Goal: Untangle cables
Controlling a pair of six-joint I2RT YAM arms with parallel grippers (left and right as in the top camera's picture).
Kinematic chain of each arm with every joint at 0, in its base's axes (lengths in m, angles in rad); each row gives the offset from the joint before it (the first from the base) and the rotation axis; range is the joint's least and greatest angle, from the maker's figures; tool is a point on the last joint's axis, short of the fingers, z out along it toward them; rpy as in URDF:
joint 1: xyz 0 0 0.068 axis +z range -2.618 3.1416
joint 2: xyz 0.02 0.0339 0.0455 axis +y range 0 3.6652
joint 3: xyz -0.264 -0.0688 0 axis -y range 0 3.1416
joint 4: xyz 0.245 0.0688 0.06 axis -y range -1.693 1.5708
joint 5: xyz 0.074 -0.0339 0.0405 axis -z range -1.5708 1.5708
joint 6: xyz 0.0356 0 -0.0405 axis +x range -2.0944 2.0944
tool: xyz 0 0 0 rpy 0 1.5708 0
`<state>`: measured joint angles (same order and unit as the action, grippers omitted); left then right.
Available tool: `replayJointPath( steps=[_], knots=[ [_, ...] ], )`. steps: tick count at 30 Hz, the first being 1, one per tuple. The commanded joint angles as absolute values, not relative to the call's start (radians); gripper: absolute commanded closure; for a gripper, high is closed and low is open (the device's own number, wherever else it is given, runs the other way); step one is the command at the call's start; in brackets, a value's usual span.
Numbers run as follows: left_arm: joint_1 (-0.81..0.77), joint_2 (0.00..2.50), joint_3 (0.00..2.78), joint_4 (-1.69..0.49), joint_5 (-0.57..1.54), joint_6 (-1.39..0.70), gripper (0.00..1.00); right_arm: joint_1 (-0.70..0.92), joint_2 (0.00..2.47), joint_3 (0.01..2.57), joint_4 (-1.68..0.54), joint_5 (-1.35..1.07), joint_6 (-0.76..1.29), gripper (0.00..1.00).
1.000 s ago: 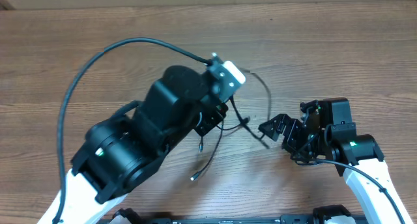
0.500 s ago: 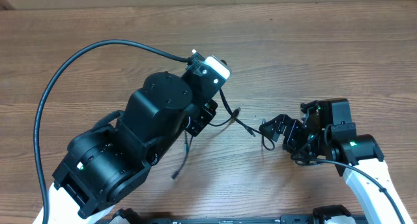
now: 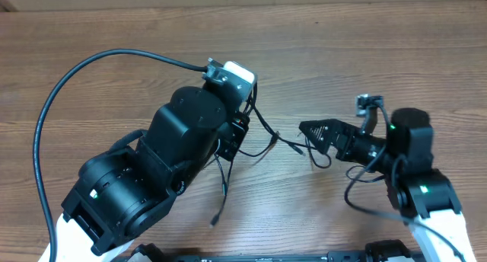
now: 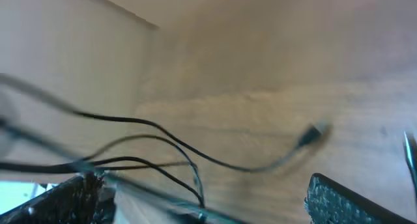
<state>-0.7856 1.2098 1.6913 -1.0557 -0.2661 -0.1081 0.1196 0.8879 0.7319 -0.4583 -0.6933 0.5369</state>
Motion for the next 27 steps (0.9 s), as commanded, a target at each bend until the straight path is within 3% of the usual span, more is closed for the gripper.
replayJointPath(
  steps=[1,6,15,22,25,27],
  knots=[
    [-0.785,1.196,1.724,-1.049,-0.269,-0.248,0.96,0.123,0.781,0.746,-0.436,-0.713,0.451,0.0],
    [-0.785,1.208,1.724,-1.035,-0.247,-0.336,0.96,0.123,0.668,0.746,-0.439,-0.79,0.317,0.0],
    [-0.785,1.34,1.724,-0.984,0.028,-0.345,0.96,0.123,0.65,0.746,-0.417,-1.042,0.181,0.04],
    [-0.784,1.354,1.724,-0.999,-0.073,-0.337,0.96,0.123,0.65,0.746,-0.476,-0.984,0.181,0.03],
    [-0.784,1.354,1.724,-1.043,-0.139,-0.337,0.89,0.123,0.65,0.746,-0.529,-0.948,0.181,0.03],
    [-0.777,1.354,1.724,-1.076,-0.183,-0.338,0.96,0.123,0.65,0.746,-0.567,-0.915,0.181,0.03]
  ],
)
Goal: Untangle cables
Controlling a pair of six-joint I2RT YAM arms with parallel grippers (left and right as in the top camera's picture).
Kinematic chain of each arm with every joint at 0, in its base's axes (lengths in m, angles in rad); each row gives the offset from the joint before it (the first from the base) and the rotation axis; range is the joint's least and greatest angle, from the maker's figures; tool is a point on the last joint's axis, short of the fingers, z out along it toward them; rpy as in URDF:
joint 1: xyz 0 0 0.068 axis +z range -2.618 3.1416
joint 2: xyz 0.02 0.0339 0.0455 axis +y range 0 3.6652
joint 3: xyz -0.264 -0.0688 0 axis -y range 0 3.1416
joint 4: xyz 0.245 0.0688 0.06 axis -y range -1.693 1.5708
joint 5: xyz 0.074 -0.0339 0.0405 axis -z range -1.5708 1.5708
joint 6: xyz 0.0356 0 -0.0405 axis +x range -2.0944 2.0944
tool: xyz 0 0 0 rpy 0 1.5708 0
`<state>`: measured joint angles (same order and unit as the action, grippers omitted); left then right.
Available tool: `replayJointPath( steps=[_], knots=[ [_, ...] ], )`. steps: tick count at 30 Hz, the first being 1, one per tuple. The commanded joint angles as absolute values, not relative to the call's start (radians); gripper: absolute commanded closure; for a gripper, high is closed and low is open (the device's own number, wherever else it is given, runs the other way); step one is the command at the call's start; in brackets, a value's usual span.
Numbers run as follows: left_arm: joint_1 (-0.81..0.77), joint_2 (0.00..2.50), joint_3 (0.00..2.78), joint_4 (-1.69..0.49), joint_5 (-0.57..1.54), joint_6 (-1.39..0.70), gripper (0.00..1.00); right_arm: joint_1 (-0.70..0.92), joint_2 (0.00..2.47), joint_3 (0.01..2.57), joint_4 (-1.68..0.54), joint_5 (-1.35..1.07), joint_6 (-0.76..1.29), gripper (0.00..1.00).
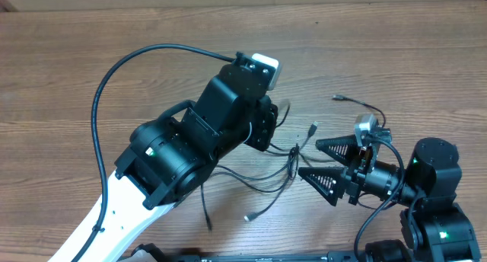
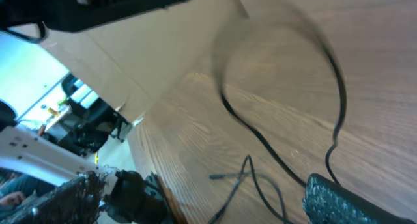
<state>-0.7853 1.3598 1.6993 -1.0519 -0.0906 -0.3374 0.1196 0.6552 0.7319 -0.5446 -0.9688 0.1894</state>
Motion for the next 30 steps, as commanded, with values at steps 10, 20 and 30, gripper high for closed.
replayJointPath(
  steps=[10,20,30],
  knots=[
    [-0.64,1.35,1.723,-1.202,-0.194,-0.326,0.69,0.123,0.652,0.746,-0.794,-0.72,0.181,0.0],
    [-0.611,1.554,1.691,-1.354,-0.097,-0.225,0.5,0.123,0.652,0.746,-0.928,-0.62,0.181,0.0],
    [-0.611,1.827,1.69,-1.362,0.194,0.135,0.23,0.123,0.652,0.746,-1.005,-0.569,0.181,0.0]
  ],
)
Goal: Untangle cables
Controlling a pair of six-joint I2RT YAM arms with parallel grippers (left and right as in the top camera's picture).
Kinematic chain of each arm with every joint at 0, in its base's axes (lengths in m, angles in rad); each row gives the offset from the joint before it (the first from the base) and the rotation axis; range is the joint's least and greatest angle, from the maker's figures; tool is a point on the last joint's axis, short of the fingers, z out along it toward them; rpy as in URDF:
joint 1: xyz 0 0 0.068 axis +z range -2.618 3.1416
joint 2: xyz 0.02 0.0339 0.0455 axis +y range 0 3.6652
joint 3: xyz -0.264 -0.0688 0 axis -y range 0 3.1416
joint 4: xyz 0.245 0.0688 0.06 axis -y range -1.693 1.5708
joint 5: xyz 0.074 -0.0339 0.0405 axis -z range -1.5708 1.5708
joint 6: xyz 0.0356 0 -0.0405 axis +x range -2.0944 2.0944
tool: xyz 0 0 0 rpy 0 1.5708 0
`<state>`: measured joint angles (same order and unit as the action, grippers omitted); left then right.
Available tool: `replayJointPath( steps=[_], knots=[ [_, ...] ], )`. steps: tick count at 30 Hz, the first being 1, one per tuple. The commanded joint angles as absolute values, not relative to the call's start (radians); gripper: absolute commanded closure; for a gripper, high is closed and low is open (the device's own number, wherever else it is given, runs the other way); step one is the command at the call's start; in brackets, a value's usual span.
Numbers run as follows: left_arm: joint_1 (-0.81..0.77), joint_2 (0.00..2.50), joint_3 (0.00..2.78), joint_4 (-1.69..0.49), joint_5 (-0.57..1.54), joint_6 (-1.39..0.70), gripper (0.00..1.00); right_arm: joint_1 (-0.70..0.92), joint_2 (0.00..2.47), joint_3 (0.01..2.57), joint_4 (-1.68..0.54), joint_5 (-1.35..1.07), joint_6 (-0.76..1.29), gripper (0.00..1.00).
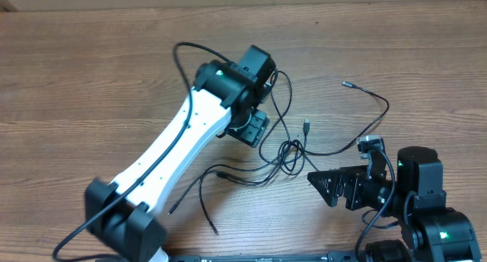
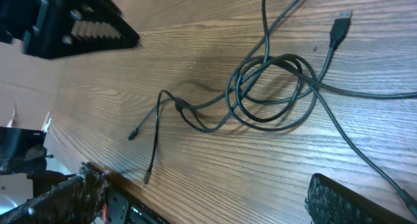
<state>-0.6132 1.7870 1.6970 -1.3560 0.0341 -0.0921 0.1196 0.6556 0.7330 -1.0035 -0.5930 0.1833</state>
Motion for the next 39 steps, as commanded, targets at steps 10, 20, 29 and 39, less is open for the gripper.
replayJointPath(
  steps=[10,20,29,39],
  knots=[
    [-0.613,1.845,1.613,-1.348,0.276,0.4,0.0,0.123,0.652,0.746,-1.005,-0.512,0.181,0.0],
    [-0.616,1.791,1.348,-1.132,0.394,0.403,0.0,0.123,0.652,0.746,-1.005,-0.512,0.181,0.0],
    [-0.616,1.661,1.035,-0.747,0.593,0.375,0.0,0.123,0.661,0.746,-1.005,-0.513,0.182,0.0],
    [-0.616,1.662,0.911,-0.537,0.566,0.317,0.0,0.123,0.739,0.746,-0.998,-0.517,0.185,0.0]
  ],
)
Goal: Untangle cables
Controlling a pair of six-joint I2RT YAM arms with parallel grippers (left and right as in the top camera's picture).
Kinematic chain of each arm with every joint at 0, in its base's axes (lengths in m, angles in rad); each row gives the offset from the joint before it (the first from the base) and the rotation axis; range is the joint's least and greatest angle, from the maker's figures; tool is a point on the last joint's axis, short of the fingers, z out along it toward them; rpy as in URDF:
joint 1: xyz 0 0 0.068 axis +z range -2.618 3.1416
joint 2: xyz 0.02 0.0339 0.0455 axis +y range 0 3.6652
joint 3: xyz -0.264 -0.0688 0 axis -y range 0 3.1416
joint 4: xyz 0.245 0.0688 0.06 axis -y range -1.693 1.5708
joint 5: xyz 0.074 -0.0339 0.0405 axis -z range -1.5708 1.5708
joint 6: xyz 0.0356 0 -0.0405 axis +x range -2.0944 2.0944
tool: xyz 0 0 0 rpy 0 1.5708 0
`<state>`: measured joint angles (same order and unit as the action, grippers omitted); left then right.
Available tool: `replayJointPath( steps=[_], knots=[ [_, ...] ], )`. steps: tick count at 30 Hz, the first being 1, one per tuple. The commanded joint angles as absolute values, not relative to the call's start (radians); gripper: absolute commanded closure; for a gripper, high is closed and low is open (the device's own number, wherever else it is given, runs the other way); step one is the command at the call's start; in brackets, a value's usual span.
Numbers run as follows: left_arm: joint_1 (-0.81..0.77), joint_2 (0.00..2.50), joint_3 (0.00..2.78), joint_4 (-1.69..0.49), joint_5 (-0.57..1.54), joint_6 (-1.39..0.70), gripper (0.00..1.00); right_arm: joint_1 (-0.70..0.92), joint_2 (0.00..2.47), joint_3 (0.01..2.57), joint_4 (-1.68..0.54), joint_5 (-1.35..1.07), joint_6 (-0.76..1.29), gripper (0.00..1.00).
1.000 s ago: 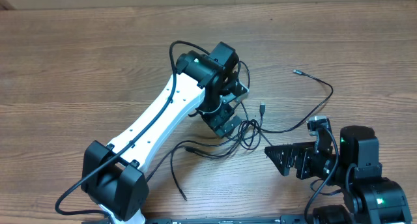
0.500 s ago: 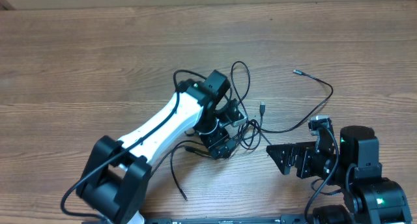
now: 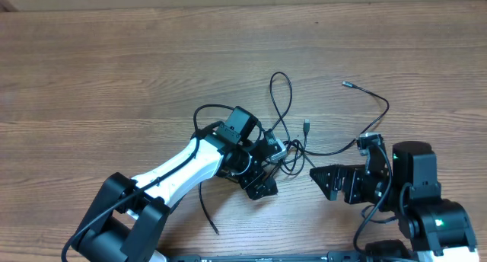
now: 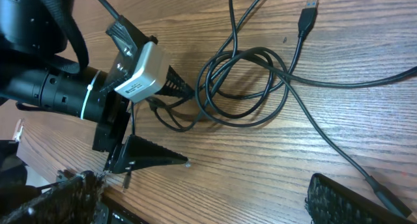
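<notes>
Thin black cables lie knotted in a coil [image 3: 289,151] [image 4: 251,87] at mid-table. One strand loops away to the far side [image 3: 280,91]; another runs right to a small plug [image 3: 346,84]. A USB plug [image 3: 306,127] [image 4: 310,5] lies free beside the coil. My left gripper [image 3: 275,174] [image 4: 189,126] sits low at the coil's left edge, open, with a loose cable end [image 4: 156,110] between its fingers. My right gripper [image 3: 319,182] [image 4: 205,201] is open just right of the coil, holding nothing.
One more strand trails from under the left arm toward the near edge [image 3: 205,212]. The wooden table [image 3: 91,79] carries nothing else. The near table edge shows at the right wrist view's lower left, and the left arm lies across the near left.
My left gripper was at the far side of the coil with the arm stretched out; now the arm is folded back and it is low at the coil's near left. The far loop has shifted. My right gripper barely moved.
At first the left arm was raised with cables hanging under its gripper and the right gripper close to them. Then both were further right, the cables still lifted. Later the cables lay on the table in a coil. Now the left gripper is open at the coil.
</notes>
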<state>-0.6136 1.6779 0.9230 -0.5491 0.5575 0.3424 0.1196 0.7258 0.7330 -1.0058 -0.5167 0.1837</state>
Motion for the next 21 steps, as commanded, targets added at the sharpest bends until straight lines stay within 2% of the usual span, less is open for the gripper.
replayJointPath(
  steps=[1,6,13,14,17,21],
  knots=[
    [-0.616,1.662,0.911,-0.534,0.566,0.317,0.0,0.123,0.746,0.746,-0.998,-0.516,0.185,0.0],
    [-0.616,1.663,0.911,-0.538,0.529,0.317,0.02,0.123,0.772,0.746,-0.998,-0.517,0.185,0.0],
    [-0.616,1.665,0.91,-0.543,0.501,0.317,0.45,0.123,0.773,0.746,-0.997,-0.517,0.185,0.01],
    [-0.616,1.665,0.91,-0.543,0.487,0.317,0.46,0.123,0.773,0.746,-0.998,-0.517,0.185,0.01],
    [-0.616,1.669,0.91,-0.545,0.476,0.316,0.39,0.123,0.773,0.746,-0.998,-0.517,0.185,0.01],
    [-0.616,1.68,0.91,-0.545,0.476,0.316,0.37,0.123,0.773,0.746,-0.998,-0.517,0.185,0.01]
  ],
)
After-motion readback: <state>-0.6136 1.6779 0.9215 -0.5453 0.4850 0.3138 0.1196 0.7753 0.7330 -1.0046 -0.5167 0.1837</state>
